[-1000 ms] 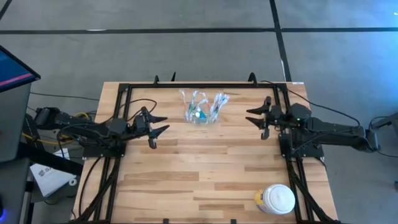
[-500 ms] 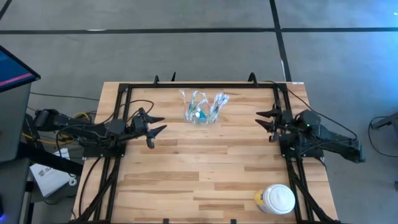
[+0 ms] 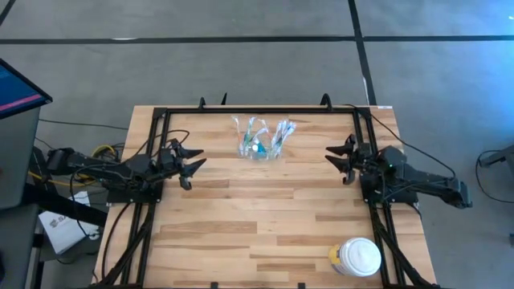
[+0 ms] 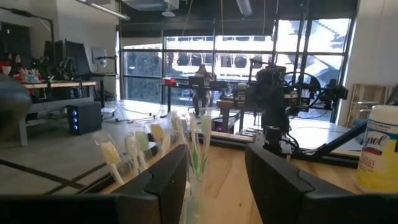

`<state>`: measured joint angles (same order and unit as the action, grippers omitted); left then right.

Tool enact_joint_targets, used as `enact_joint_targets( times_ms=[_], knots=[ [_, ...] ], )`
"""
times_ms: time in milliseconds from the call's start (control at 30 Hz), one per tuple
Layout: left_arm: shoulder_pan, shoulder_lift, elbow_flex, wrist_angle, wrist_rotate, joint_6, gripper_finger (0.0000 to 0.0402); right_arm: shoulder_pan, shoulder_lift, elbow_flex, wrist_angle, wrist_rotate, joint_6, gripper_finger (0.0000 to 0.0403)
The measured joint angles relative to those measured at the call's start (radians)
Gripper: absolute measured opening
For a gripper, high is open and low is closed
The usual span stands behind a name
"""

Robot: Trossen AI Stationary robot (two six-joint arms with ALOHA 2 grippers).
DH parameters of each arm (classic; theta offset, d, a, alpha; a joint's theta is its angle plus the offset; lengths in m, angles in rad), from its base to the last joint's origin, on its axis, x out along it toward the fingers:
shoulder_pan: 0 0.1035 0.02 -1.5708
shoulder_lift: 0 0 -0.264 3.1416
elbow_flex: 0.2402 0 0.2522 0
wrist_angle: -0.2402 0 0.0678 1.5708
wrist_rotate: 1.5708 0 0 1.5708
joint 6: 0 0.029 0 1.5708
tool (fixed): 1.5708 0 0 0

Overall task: Pick & Place toothbrushing station
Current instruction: Return to Home Position

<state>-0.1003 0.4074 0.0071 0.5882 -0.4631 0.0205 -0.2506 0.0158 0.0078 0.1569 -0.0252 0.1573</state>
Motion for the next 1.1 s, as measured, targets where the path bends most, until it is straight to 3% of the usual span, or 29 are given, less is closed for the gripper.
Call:
enact_joint_targets(
  times_ms=[267, 500, 600, 733, 1100],
  knots=[
    [0.000, 0.005, 0.000, 0.003, 0.039, -0.010, 0.0158, 0.155, -0.001, -0.001, 0.033, 0.097, -0.018, 0.0144],
    [0.000, -0.047, 0.000, 0.034, 0.089, 0.006, 0.0158, 0.310, 0.036, -0.001, 0.060, 0.263, -0.074, 0.0142],
    [0.000, -0.078, 0.000, -0.011, 0.061, 0.016, 0.0158, 0.363, 0.036, -0.001, 0.064, 0.327, -0.093, 0.0145],
    [0.001, -0.117, 0.000, -0.105, -0.049, -0.023, 0.0158, 0.413, 0.037, -0.002, 0.058, 0.422, -0.090, 0.0145],
    [-0.028, -0.350, 0.000, -0.250, -0.026, -0.009, 0.0158, 0.495, 0.037, -0.002, 0.040, 0.489, -0.105, 0.0144]
  ],
)
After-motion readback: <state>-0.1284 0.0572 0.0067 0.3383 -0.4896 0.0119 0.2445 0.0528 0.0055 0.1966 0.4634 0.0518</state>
